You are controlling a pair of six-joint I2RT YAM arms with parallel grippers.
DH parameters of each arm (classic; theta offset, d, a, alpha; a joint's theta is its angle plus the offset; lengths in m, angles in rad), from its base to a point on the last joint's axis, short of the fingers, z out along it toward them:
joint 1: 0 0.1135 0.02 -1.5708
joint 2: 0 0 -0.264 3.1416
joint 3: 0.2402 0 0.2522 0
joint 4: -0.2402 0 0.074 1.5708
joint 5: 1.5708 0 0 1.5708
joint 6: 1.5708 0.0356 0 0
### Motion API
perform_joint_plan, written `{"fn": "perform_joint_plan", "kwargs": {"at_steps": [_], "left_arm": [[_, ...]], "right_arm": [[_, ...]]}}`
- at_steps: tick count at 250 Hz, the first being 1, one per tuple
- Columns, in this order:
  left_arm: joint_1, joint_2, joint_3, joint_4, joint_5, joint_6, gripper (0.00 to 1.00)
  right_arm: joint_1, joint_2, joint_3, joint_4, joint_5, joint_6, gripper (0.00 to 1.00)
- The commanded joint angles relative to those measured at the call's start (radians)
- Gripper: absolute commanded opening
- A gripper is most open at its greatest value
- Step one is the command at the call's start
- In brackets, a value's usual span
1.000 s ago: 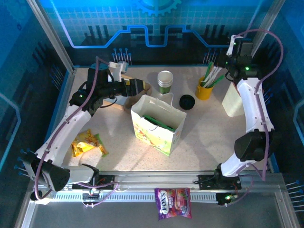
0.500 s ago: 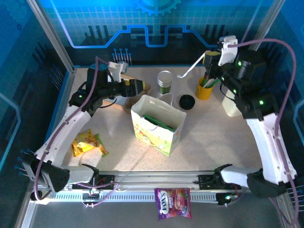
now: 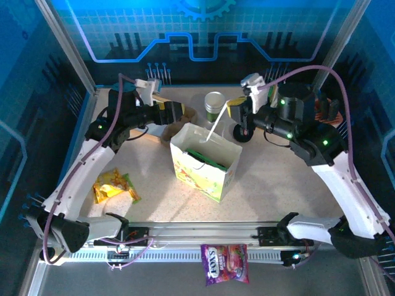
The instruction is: Pack the takeout coffee
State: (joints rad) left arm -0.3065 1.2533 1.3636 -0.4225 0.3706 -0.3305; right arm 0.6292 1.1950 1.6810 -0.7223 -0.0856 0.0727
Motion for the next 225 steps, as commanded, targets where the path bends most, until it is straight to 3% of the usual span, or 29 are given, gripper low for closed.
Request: {"fn": "perform_joint_plan", "kwargs": {"at_steps": [1,119,177,225], "left_arm": [[0.008,-0.019,-0.006,-0.013,-0.010,0.034,0.80],[0.008,-0.005,-0.006,-0.016,0.007,0.039,0.80],[0.008,-0.003,-0.006,-0.021,0.010,0.039,0.81],[0.009,-0.005,-0.006,-0.023,0.002,0.048,0.81]], "right_arm": [[0.030,0.010,0.077,-0.175,-0.024,-0.100,0.02],[0.095,0.173,0.213,-0.521,-0.037,-0.241,0.01],[0.130,0.338,0.263,-0.541,-0.033,-0.263,0.05],[0.135,0.466,0.306,-0.489,-0.090,-0.256,0.14]]}}
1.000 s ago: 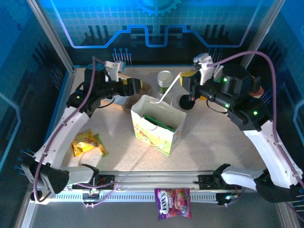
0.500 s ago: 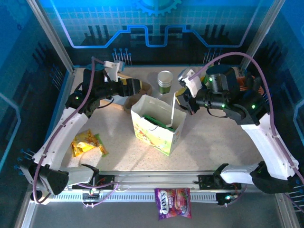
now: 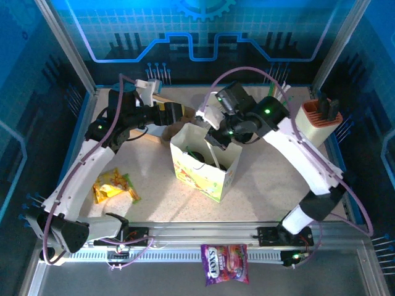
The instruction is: Pack the takeout coffee
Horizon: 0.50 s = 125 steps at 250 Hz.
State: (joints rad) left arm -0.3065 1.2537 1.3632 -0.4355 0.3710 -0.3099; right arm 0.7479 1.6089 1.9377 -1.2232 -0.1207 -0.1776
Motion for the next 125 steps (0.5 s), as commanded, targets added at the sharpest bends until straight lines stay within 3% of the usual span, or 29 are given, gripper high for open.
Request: {"fn": "perform_joint_plan", "kwargs": {"at_steps": [1,70,125], "left_arm": [[0.009,-0.006,-0.006,-0.010,0.001,0.028,0.81],[0.009,-0.005,-0.005,-0.015,-0.005,0.035,0.81],[0.009,0.004,-0.006,-0.016,-0.013,0.039,0.81]], "right_arm": [[0.016,0.054,0.050,0.014,-0.057,-0.006,0.15],[0.002,0.057,0.057,0.101,-0.114,0.020,0.27],[-0.092,-0.096,-0.079,0.234,-0.174,0.074,0.34]]}}
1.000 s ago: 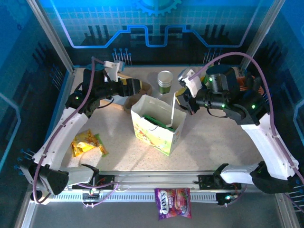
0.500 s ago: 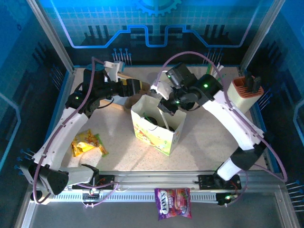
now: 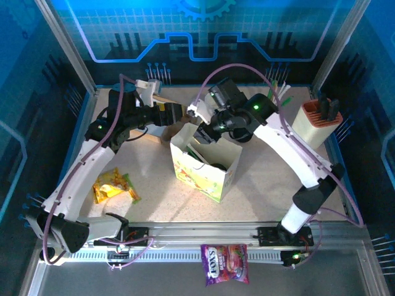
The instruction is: Pack the takeout coffee
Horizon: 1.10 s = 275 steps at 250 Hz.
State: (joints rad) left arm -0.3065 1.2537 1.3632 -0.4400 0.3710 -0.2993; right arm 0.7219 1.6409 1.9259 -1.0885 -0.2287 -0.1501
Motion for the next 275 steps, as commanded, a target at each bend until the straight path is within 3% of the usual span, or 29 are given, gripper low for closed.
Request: {"fn": "perform_joint_plan", "kwargs": {"at_steps": [1,65,112,174,234,275], "left_arm": [[0.009,0.004,-0.004,-0.011,-0.015,0.029,0.81],[0.024,0.040,-0.016,-0.019,-0.129,0.048,0.81],[0.081,0.112,-0.038,-0.016,-0.271,0.061,0.87],[0.193,0.310,0.012,-0.060,-0.327,0.040,0.90],[0.237,0.573,0.170,-0.171,-0.325,0.083,0.89],[0.246,0.777,0.356,-0.285,-0.401,0.125,0.84]], "right_arm": [[-0.069,-0.132,-0.072,0.103,-0.068,0.049,0.34],[-0.325,-0.335,-0.331,0.410,-0.178,0.263,0.45],[-0.489,-0.374,-0.464,0.559,-0.165,0.394,0.62],[-0.566,-0.348,-0.564,0.604,-0.069,0.408,0.73],[-0.618,-0.350,-0.663,0.700,-0.160,0.441,0.73],[-0.644,-0.342,-0.667,0.702,-0.202,0.440,0.74]]}}
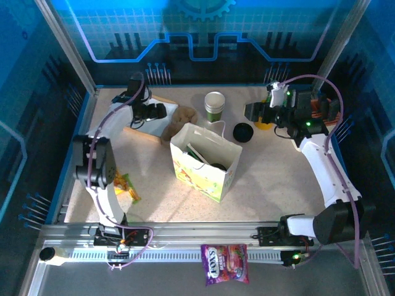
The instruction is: Pack the takeout coffee
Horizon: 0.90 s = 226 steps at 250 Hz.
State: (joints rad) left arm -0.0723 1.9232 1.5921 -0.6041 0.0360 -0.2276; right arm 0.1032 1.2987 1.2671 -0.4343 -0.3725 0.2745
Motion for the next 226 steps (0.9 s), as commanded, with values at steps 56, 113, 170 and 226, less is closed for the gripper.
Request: {"fn": "perform_joint_plan", "kwargs": {"at_steps": [56,113,170,226], "left_arm": [[0.033,0.317,0.351,-0.280,-0.082,0.079,0.83],[0.032,0.409,0.460,-0.371,-0.123,0.128,0.86],[0.034,0.465,0.484,-0.397,-0.125,0.142,0.78],[0.041,0.476,0.496,-0.399,-0.111,0.145,0.62]], "right_arm": [[-0.053,-0.008,-0.015,0.036,-0.076,0.005,0.75],[-0.055,0.028,-0.010,0.051,-0.119,0.024,0.75],[-0.054,0.037,-0.009,0.040,-0.121,0.019,0.76],[-0.054,0.027,-0.015,0.025,-0.112,0.007,0.77]]}}
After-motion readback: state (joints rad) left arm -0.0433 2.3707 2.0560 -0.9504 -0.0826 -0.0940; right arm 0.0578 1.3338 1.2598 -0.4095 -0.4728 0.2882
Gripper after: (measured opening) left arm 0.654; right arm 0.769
